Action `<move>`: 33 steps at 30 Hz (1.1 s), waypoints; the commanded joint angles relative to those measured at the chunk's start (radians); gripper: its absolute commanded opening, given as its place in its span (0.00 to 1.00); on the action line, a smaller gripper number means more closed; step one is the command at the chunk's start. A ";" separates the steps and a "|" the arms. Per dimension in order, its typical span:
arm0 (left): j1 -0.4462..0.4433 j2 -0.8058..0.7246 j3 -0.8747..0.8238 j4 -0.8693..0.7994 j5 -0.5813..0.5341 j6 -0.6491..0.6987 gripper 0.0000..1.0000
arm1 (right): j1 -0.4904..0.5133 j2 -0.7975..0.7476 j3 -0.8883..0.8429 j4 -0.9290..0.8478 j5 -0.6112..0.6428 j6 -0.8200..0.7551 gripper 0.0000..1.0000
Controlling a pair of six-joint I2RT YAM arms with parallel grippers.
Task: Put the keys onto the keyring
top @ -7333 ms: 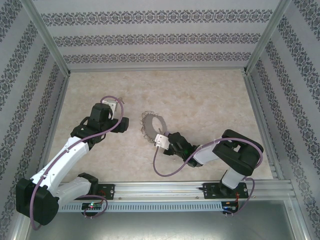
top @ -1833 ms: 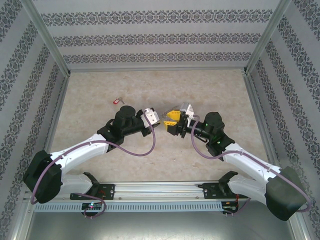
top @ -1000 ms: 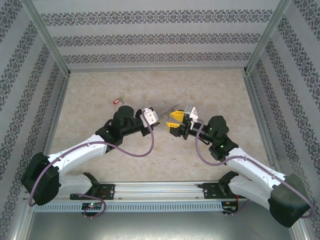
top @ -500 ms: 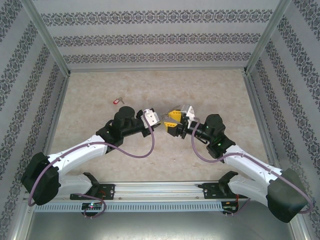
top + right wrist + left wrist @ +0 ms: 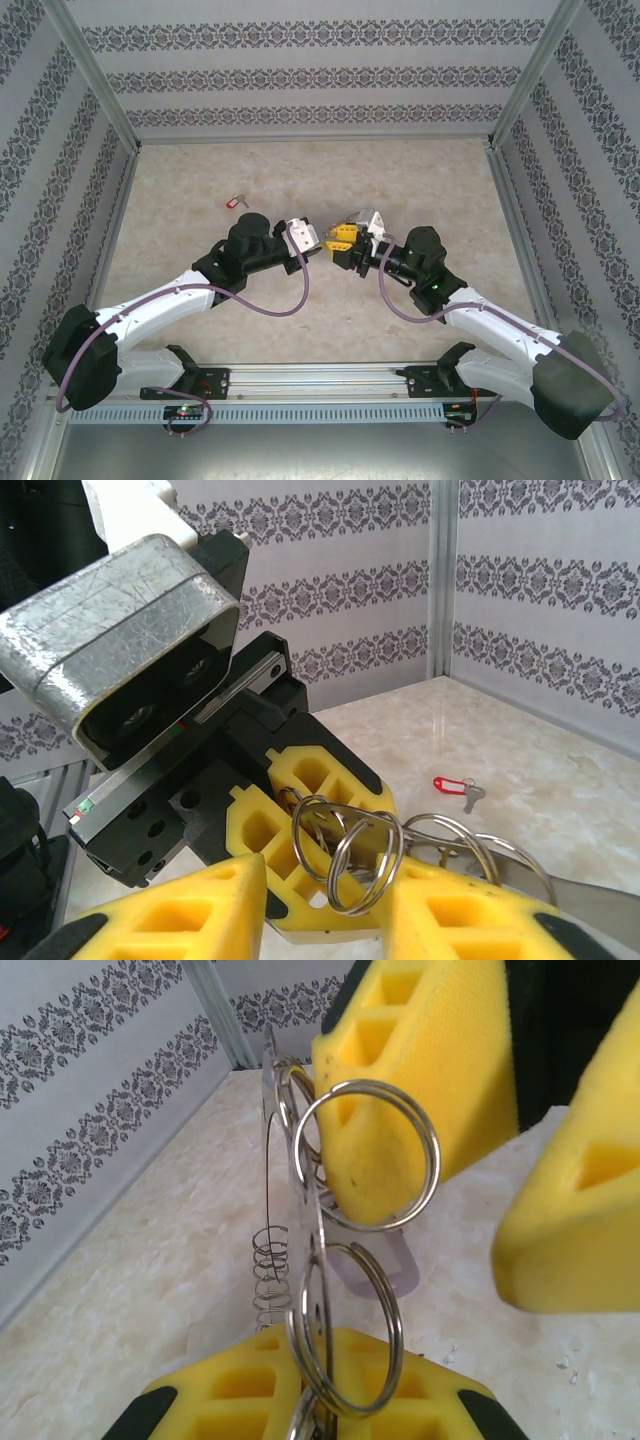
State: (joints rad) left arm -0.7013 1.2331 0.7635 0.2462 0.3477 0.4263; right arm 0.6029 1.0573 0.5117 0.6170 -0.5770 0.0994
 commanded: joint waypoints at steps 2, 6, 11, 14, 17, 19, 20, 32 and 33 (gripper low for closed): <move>-0.021 -0.024 0.017 0.064 0.024 0.012 0.00 | 0.011 0.005 0.031 0.015 0.006 -0.013 0.28; -0.023 -0.027 0.010 0.067 0.020 0.012 0.00 | 0.010 -0.001 0.028 0.013 0.035 -0.015 0.22; -0.023 -0.030 0.003 0.065 0.015 0.014 0.00 | 0.009 -0.010 0.025 0.013 0.032 -0.007 0.22; -0.023 -0.030 0.002 0.068 0.014 0.016 0.00 | 0.009 -0.011 0.027 0.008 0.039 -0.005 0.24; -0.024 -0.030 0.001 0.068 0.012 0.016 0.00 | 0.007 -0.011 0.028 0.005 0.036 -0.004 0.21; -0.023 -0.031 0.003 0.062 0.011 0.018 0.00 | 0.005 -0.015 0.028 0.002 0.037 -0.004 0.16; -0.024 -0.034 0.002 0.059 0.012 0.019 0.00 | 0.003 -0.014 0.030 -0.001 0.036 -0.004 0.11; -0.024 -0.041 0.005 0.002 -0.025 -0.060 0.00 | 0.028 -0.040 0.047 -0.005 0.070 -0.129 0.00; -0.026 -0.038 0.013 -0.010 -0.027 -0.071 0.00 | 0.033 -0.038 0.051 -0.004 0.087 -0.148 0.00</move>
State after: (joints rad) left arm -0.7143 1.2106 0.7631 0.2420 0.3367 0.4038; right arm 0.6147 1.0386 0.5285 0.5983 -0.5182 0.0292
